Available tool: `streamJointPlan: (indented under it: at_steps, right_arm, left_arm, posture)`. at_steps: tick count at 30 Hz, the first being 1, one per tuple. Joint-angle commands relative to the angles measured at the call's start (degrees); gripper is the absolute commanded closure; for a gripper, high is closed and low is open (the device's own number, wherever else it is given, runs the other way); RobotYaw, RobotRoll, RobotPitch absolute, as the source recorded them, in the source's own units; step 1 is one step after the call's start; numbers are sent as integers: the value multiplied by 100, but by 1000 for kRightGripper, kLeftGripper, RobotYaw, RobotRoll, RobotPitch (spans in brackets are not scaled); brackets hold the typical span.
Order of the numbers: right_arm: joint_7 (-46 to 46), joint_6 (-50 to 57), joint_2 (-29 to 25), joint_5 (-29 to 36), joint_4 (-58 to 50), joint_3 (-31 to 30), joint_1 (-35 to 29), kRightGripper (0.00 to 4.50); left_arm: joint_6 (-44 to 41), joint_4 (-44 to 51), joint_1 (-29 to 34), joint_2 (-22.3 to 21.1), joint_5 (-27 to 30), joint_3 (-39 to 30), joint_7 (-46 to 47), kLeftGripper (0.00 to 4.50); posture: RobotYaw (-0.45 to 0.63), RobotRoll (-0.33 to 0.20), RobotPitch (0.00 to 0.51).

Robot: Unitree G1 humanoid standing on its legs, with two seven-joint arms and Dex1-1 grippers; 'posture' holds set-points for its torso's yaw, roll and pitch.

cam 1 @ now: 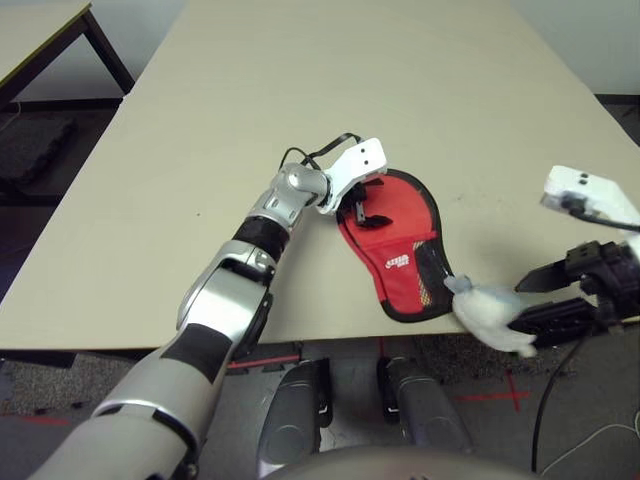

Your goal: Store the ping-pong paddle in its case and zip it.

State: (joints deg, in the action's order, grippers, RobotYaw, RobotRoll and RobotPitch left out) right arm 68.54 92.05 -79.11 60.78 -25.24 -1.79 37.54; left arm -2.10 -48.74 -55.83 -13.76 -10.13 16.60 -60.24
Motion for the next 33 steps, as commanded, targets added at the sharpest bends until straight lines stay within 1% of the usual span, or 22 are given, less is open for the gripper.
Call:
streamJointPlan:
  at_steps: [1, 3, 4, 5, 6, 7, 8, 11, 13, 14, 18, 20, 22, 25, 28, 33]
  right_arm:
    - [-119, 45, -57, 528, 263, 118, 226, 16]
    - [-452, 45, 169, 617, 510, 164, 342, 16]
    - [-852, 45, 499, 488, 770, 238, 460, 16]
    - [-1270, 45, 841, 318, 1009, 331, 571, 16]
    - [-1751, 43, 1255, -38, 1210, 477, 668, 16]
    - [-2096, 44, 1531, -256, 1332, 584, 725, 16]
    - [-2382, 44, 1685, -466, 1385, 633, 711, 16]
    - [-3971, -1330, 2972, -1541, 1603, 1447, 209, 16]
    - [-4521, -1903, 3380, -2079, 1690, 1595, -57, 16]
    - [-4698, -2369, 3567, -2335, 1789, 1657, -155, 16]
    - [-5061, -3672, 3938, -3055, 2319, 1763, -391, 16]
    - [-5088, -4495, 3980, -3489, 2765, 1686, -489, 16]
    - [-5079, -5180, 4041, -3772, 3195, 1673, -522, 16]
    - [-5230, -6275, 4277, -4060, 4169, 1886, -437, 16]
    - [-5133, -7269, 4362, -4309, 4999, 1862, -332, 16]
    - [-4924, -8386, 4468, -4484, 6275, 1831, -28, 16]
  left_arm:
    - [-385, -99, 397, -194, -223, 239, -16, 0]
    - [-452, 18, 446, -216, -179, 237, -3, 0]
    - [-489, 75, 470, -219, -151, 223, 14, 0]
    - [-517, 129, 491, -224, -130, 209, 36, 0]
    - [-534, 189, 513, -222, -98, 175, 86, 0]
    - [-549, 234, 529, -222, -77, 153, 122, 0]
    - [-589, 280, 543, -217, -50, 125, 164, 0]
    - [-781, 568, 641, -163, 201, -236, 614, 0]
    - [-915, 716, 705, -138, 353, -438, 884, 0]
    - [-991, 767, 721, -119, 442, -564, 1053, 0]
    - [-1263, 919, 744, -22, 745, -1012, 1662, 0]
    - [-1361, 976, 741, 32, 922, -1319, 2100, 0]
    - [-1409, 1023, 736, 75, 1083, -1585, 2475, 0]
    - [-1253, 1083, 768, 76, 1268, -2036, 3182, 0]
    - [-1032, 1189, 848, 25, 1331, -2294, 3720, 0]
    - [-633, 1514, 1096, -110, 1307, -2629, 4591, 0]
  posture:
    - [-127, 0, 187]
    - [-127, 0, 187]
    - [-126, 0, 187]
    - [-126, 0, 187]
    - [-126, 0, 187]
    - [-126, 0, 187]
    - [-122, 0, 188]
    - [-116, 0, 193]
    - [-115, 0, 195]
    - [-114, 0, 197]
    - [-111, 0, 201]
    - [-107, 0, 203]
    - [-103, 0, 204]
    - [-87, 0, 206]
    - [-80, 0, 209]
    - [-53, 0, 212]
